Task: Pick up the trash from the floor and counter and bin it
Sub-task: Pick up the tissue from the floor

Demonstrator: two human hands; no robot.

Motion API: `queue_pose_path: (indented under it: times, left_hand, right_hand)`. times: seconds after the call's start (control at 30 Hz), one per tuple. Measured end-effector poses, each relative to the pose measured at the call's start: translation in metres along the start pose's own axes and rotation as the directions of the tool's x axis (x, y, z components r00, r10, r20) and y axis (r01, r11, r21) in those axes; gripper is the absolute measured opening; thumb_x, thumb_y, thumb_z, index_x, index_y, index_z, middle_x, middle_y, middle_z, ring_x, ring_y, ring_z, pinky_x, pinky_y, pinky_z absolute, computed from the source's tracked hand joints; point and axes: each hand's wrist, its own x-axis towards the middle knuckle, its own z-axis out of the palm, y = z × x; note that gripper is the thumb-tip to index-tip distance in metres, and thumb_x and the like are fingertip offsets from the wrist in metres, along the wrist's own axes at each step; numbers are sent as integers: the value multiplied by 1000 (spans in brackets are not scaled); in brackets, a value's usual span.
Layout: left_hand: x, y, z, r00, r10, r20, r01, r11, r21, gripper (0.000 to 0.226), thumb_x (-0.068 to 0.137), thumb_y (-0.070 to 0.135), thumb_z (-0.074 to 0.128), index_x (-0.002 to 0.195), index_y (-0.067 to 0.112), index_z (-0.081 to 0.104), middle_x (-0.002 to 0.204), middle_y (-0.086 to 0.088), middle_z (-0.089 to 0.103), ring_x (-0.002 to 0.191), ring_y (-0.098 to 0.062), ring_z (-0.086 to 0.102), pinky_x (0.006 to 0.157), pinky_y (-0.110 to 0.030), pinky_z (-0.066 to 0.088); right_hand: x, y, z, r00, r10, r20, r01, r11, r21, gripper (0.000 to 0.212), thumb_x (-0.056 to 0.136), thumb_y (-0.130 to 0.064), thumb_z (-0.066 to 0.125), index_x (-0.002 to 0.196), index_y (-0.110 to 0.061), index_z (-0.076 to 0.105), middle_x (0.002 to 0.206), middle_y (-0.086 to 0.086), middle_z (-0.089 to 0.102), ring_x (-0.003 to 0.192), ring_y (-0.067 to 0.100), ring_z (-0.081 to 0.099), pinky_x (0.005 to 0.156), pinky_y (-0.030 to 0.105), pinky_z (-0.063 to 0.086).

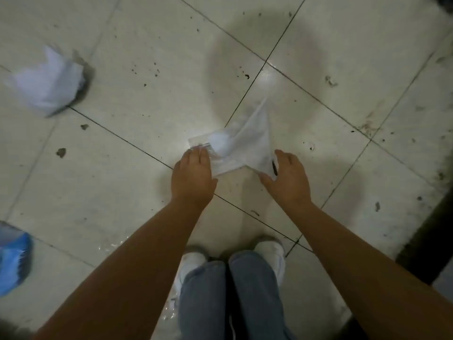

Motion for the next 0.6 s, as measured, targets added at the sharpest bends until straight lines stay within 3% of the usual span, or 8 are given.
queue_pose_path:
  times: [0.07, 0.13, 0.2, 0.27, 0.37, 0.43, 0.5, 0.6]
  left_hand:
    - [17, -11, 21, 991, -36, -131, 27, 997, -69, 64, 85, 16, 67, 137, -6, 38, 142, -26, 43, 131, -39, 42, 106, -45, 41]
    - [27, -23, 39, 971, 17, -240, -28, 999, -43, 51, 75, 13, 75, 117, -8, 56, 117, -31, 61, 105, -46, 60, 83, -48, 55]
    - [32, -34, 49, 948, 85, -307, -93, 996, -11, 39, 73, 15, 77, 104, -5, 63, 96, -25, 68, 80, -43, 67, 63, -41, 58]
    - [36, -36, 46, 924, 116, -364, -139, 990, -38, 42, 70, 14, 82, 104, -5, 64, 87, -24, 71, 69, -39, 68, 58, -38, 58]
    - [44, -34, 41, 920, 105, -378, -156, 982, -106, 50, 64, 10, 85, 104, -11, 64, 82, -26, 71, 67, -38, 68, 57, -37, 58]
    - [48, -31, 37, 908, 121, -402, -183, 976, -119, 33, 64, 5, 80, 90, -11, 69, 72, -25, 70, 59, -36, 67, 51, -32, 56]
    - [49, -28, 32, 894, 153, -422, -220, 968, -116, 19, 57, -1, 83, 70, -8, 71, 58, -20, 68, 47, -31, 64, 43, -24, 52]
    - [42, -26, 22, 896, 188, -401, -240, 967, -83, 25, 41, -6, 91, 56, -3, 71, 49, -16, 66, 39, -27, 60, 37, -19, 47]
  right_hand:
    - [19, 1, 14, 998, -29, -60, 26, 998, -48, 70, 86, -31, 63, 142, -10, 26, 143, 20, 36, 127, 33, 39, 104, 42, 39]
    - [32, -1, 22, 997, -48, -64, 39, 992, -124, 75, 86, -30, 63, 145, -15, 20, 141, 19, 36, 125, 33, 41, 102, 42, 39]
    - [43, -1, 30, 996, -56, -64, 45, 985, -166, 63, 90, -22, 57, 143, -14, 25, 128, 20, 49, 113, 33, 51, 95, 40, 42]
    - [48, 0, 35, 992, -81, -98, 59, 975, -213, 43, 93, -13, 49, 135, -10, 39, 116, 18, 59, 104, 32, 56, 91, 38, 41]
    - [56, 3, 42, 986, -87, -143, 60, 980, -188, 26, 93, -5, 43, 115, -3, 57, 103, 18, 66, 94, 32, 61, 84, 37, 41]
    - [60, 4, 47, 947, -194, -255, 142, 968, -206, 18, 83, 5, 50, 87, 3, 67, 76, 20, 69, 69, 34, 66, 56, 29, 39]
    - [62, 1, 46, 906, -283, -315, 209, 946, -247, 12, 61, 7, 57, 53, 1, 65, 45, 15, 61, 35, 28, 57, 45, 11, 16]
    - [57, 6, 42, 908, -308, -285, 245, 941, -235, 15, 57, 4, 58, 43, 0, 61, 36, 14, 56, 27, 24, 51, 34, 17, 33]
